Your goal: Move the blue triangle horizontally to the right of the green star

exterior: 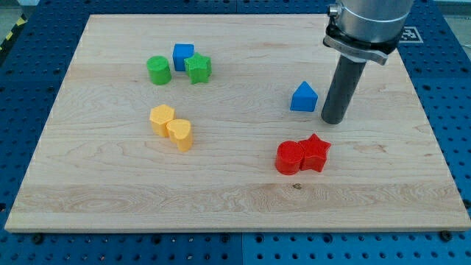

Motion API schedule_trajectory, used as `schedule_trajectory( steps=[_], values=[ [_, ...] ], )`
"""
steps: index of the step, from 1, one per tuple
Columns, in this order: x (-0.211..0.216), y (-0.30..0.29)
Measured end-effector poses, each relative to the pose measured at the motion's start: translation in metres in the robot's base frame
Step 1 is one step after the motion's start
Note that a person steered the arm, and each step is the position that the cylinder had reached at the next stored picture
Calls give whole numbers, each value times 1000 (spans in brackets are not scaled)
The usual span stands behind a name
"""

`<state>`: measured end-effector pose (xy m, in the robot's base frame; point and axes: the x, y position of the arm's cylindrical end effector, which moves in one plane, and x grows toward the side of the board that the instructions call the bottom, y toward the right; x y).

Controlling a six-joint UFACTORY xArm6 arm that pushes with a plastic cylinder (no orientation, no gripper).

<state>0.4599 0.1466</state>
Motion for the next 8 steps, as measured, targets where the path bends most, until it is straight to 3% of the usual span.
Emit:
schedule_trajectory(
  steps=[4, 7, 8],
  values=[
    [-26, -52],
    [-80, -64],
    [-81, -126]
  ],
)
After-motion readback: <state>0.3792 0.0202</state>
